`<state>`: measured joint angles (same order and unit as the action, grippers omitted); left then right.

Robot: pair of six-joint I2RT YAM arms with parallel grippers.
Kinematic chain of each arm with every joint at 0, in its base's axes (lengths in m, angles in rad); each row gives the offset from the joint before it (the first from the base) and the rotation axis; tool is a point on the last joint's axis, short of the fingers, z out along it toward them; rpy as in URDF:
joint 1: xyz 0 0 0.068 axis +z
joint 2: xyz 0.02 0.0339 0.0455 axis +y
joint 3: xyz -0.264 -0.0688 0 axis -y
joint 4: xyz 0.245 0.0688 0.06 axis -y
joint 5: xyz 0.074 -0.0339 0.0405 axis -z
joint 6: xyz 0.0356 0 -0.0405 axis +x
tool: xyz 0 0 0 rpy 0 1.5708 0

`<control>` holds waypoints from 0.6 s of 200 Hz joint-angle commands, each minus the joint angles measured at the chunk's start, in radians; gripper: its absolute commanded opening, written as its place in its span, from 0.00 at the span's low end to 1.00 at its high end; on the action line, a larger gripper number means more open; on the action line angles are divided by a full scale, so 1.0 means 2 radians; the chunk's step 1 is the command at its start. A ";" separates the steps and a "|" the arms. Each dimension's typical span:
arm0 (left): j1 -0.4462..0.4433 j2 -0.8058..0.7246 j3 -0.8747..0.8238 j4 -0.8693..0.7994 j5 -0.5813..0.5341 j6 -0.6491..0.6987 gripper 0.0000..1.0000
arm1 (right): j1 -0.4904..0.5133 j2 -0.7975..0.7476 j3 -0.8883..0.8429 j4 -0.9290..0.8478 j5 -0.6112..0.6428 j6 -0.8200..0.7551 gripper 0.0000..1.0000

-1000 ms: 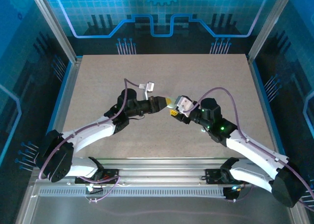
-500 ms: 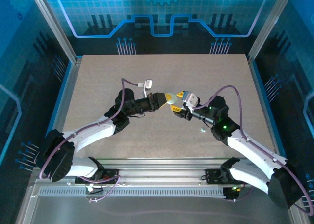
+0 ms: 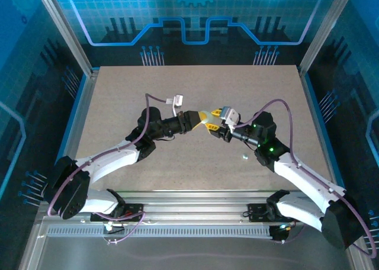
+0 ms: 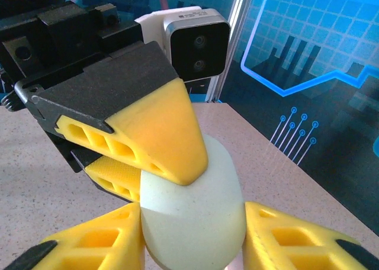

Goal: Insert the wireless bluetooth earbuds into the charging case

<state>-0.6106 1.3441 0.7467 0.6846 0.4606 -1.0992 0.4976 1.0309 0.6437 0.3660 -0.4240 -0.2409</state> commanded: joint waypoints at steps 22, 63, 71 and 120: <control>-0.006 -0.009 -0.005 0.035 0.023 0.032 0.49 | -0.014 0.005 0.031 -0.036 -0.060 0.011 0.37; -0.004 -0.075 -0.007 -0.038 0.050 0.275 0.72 | -0.024 0.012 0.074 -0.123 -0.159 0.021 0.36; -0.004 -0.091 -0.012 -0.054 0.056 0.340 0.73 | -0.026 0.014 0.081 -0.137 -0.175 0.021 0.35; -0.004 -0.139 -0.005 -0.200 0.076 0.628 0.73 | -0.029 0.029 0.115 -0.185 -0.241 0.027 0.36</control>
<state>-0.6167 1.0821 0.7139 0.4889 0.5480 -0.2512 0.4549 1.0706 0.8288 0.0868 -0.7879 -0.2001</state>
